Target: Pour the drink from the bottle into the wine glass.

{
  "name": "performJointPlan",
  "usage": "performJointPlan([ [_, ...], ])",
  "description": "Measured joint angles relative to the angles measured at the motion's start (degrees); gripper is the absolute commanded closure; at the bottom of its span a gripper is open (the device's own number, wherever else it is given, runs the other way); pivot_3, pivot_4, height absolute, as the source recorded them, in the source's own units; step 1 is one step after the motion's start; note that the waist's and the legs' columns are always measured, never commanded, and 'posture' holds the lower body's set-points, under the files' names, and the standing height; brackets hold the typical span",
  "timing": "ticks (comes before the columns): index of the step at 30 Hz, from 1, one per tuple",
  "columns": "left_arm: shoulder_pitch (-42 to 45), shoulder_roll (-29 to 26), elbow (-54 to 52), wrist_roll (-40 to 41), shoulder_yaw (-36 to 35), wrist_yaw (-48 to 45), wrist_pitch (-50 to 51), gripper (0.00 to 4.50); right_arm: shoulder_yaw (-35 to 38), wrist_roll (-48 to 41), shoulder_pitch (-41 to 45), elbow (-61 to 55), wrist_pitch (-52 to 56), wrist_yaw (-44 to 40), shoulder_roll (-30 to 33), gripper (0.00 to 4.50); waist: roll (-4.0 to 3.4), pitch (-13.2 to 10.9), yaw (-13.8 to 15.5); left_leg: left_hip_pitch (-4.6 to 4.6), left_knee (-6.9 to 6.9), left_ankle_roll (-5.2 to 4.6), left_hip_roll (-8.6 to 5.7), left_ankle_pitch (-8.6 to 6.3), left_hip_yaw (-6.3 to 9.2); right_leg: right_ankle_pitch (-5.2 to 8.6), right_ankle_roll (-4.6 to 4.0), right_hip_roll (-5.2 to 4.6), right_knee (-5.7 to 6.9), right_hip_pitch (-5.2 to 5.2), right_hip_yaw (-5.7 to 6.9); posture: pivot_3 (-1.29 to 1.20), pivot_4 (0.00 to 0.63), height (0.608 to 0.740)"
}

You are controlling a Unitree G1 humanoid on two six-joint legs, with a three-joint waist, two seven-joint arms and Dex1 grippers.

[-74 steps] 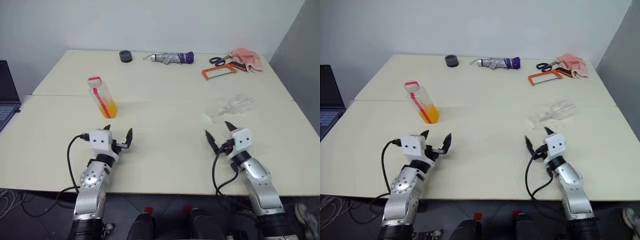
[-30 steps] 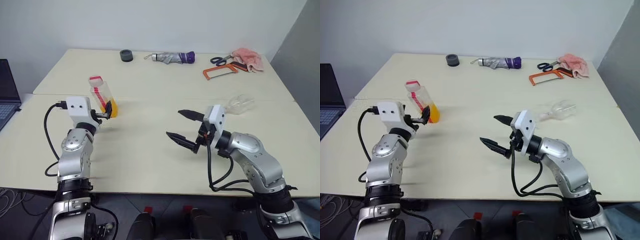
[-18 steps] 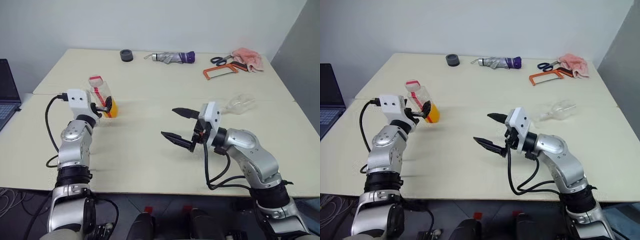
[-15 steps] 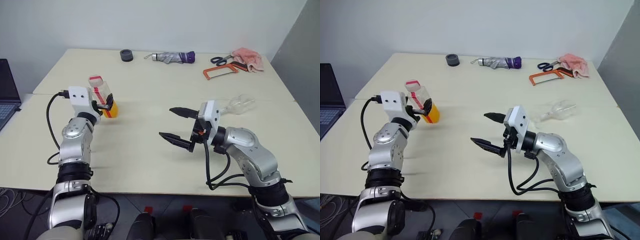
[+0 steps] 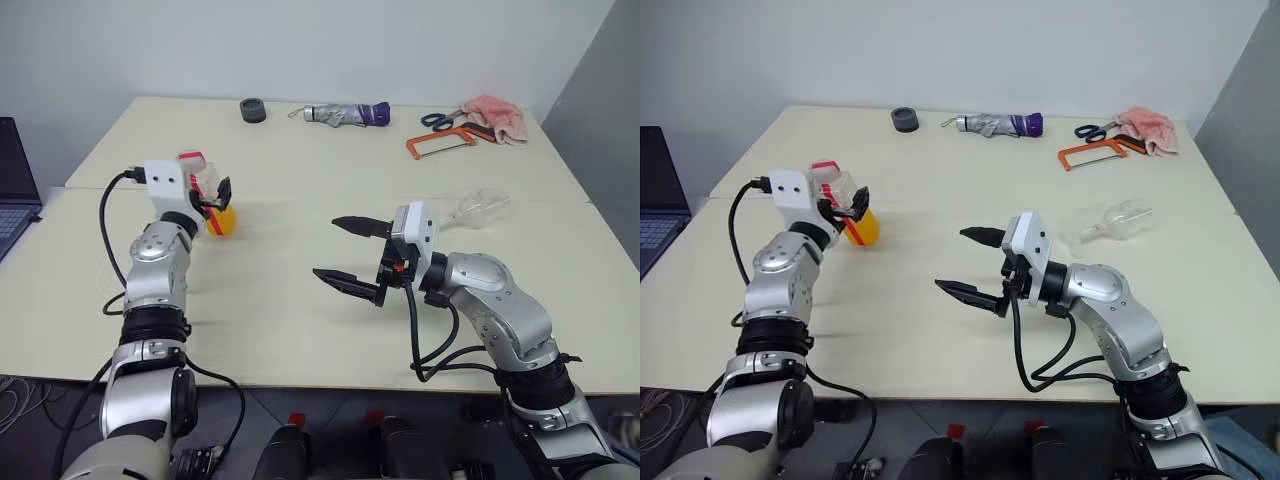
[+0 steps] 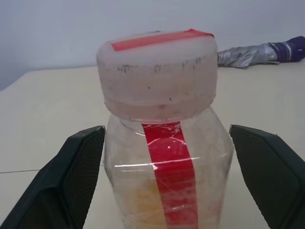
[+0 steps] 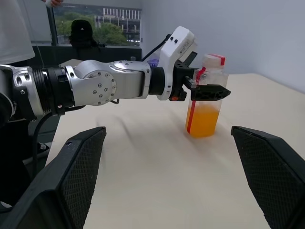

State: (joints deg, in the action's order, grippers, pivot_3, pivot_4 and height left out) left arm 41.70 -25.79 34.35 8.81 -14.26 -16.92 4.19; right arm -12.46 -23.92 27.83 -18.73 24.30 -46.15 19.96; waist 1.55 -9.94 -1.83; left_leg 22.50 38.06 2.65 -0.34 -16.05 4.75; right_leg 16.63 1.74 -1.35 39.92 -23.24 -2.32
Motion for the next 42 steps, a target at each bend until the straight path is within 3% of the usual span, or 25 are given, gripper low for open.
performJointPlan([
  [28,1.5,-0.4,1.4,-1.2,0.4,1.3,-1.1,0.03,0.0,0.3,0.3,1.3,0.0,0.0,-0.1,0.0,0.0,0.0,0.0,0.01,0.0,0.01,0.0,0.01,0.01,0.0,0.0,0.0,0.0,-0.01,0.0,0.0,0.15,0.74],
  [35,1.5,-0.4,1.4,-1.2,0.4,1.3,-1.1,2.23,0.0,0.4,1.0,1.7,0.0,0.0,-0.3,0.0,0.0,0.0,0.0,0.01,0.0,0.04,0.01,0.02,0.0,0.0,0.0,0.0,0.0,-0.02,0.0,0.0,0.15,0.74],
  [37,1.5,-0.4,1.5,-1.2,0.4,1.4,-1.1,2.48,0.0,0.4,1.0,1.7,0.0,0.0,-0.4,0.0,0.0,0.0,0.0,0.02,0.0,0.04,0.0,0.02,0.0,0.0,0.0,0.0,0.0,-0.03,0.0,0.0,0.15,0.74],
  [42,1.5,-0.3,1.5,-1.1,0.4,1.2,-1.1,2.55,0.0,0.6,1.0,1.7,0.0,0.0,-0.5,0.0,0.0,0.0,0.0,0.05,0.0,0.09,0.0,0.05,0.01,0.0,0.0,-0.01,0.0,-0.04,0.01,0.0,0.15,0.74],
])
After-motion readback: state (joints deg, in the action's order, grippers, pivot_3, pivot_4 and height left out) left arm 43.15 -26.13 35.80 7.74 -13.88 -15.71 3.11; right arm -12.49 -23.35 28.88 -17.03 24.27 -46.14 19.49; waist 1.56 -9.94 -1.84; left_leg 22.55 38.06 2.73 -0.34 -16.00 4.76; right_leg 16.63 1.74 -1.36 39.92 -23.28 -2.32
